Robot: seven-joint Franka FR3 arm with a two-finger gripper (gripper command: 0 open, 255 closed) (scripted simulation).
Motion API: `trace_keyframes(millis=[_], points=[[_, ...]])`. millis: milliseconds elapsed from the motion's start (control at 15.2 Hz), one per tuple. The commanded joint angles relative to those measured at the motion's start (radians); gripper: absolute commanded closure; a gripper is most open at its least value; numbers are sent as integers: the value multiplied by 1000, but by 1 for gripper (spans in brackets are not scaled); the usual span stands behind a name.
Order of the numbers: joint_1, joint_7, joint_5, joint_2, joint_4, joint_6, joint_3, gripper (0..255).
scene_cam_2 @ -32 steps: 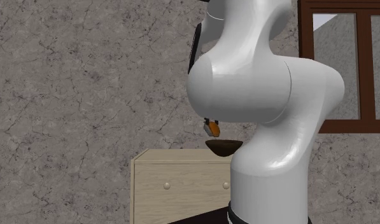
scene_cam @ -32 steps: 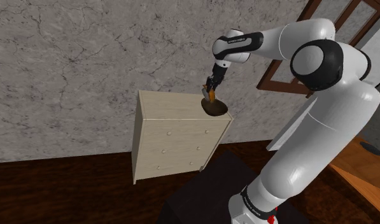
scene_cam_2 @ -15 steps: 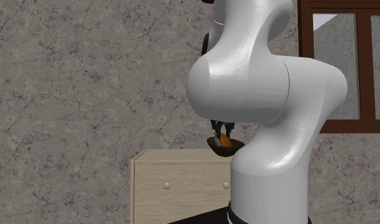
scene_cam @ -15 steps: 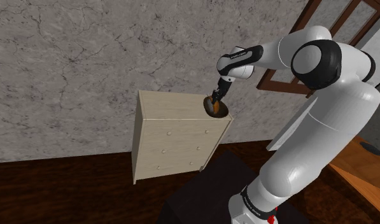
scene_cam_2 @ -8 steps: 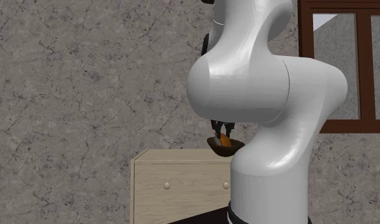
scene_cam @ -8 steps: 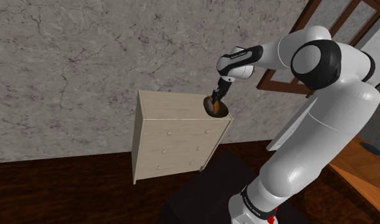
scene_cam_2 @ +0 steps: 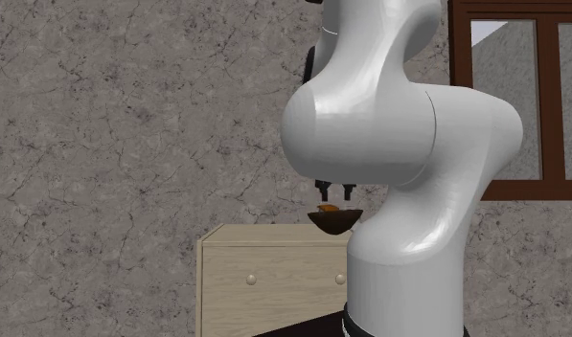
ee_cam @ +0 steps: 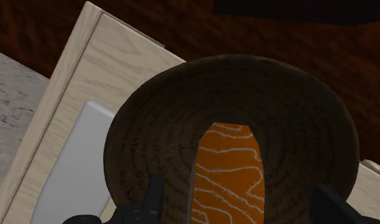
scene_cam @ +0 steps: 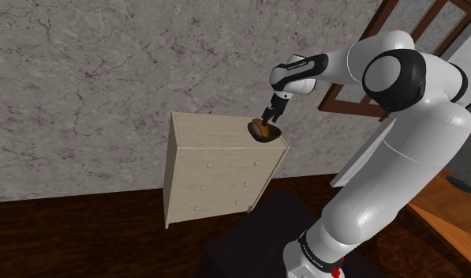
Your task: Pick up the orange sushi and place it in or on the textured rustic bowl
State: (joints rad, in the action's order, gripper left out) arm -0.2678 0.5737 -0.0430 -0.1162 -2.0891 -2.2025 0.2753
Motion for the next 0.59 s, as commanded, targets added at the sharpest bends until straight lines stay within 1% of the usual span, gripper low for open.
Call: trace_keyframes(millis=[0, 66, 528], points=[[2, -8, 13, 35, 21, 56, 2, 0], [3, -11, 17, 47, 35, 81, 2, 0], [2, -11, 17, 47, 35, 81, 2, 0]])
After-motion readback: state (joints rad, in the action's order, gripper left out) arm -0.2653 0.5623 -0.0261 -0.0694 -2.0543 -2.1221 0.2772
